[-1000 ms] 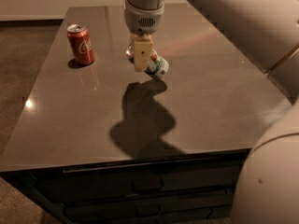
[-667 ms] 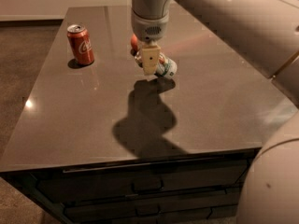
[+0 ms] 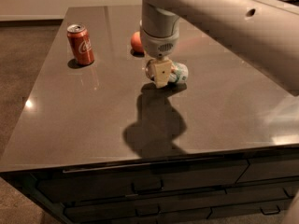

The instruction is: Knock 7up can over

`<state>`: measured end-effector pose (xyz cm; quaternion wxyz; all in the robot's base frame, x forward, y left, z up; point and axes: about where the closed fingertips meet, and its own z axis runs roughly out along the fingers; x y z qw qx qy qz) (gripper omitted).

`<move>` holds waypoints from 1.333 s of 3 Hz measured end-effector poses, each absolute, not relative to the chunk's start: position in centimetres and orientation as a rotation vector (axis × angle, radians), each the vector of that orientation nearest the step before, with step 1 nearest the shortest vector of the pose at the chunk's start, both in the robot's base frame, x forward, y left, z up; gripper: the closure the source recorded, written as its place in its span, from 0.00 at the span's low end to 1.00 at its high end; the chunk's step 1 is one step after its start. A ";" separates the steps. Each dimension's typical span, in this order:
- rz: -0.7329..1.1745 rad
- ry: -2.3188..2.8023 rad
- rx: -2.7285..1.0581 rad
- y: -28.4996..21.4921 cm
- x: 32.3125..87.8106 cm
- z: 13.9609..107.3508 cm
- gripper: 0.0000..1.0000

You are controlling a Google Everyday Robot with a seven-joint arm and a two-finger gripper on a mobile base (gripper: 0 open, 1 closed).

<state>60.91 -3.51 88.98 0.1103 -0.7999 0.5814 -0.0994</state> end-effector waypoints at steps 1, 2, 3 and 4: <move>-0.256 1.629 -2.432 -3.7 60.1 87.9 0.35; -0.256 1.617 -2.441 -3.7 60.0 87.8 0.13; -0.257 1.615 -2.441 -3.6 60.0 87.8 0.00; -0.257 1.615 -2.441 -3.6 60.0 87.8 0.00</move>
Offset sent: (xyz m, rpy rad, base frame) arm -0.0083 -0.0016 -0.0108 -0.0107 0.0287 0.0759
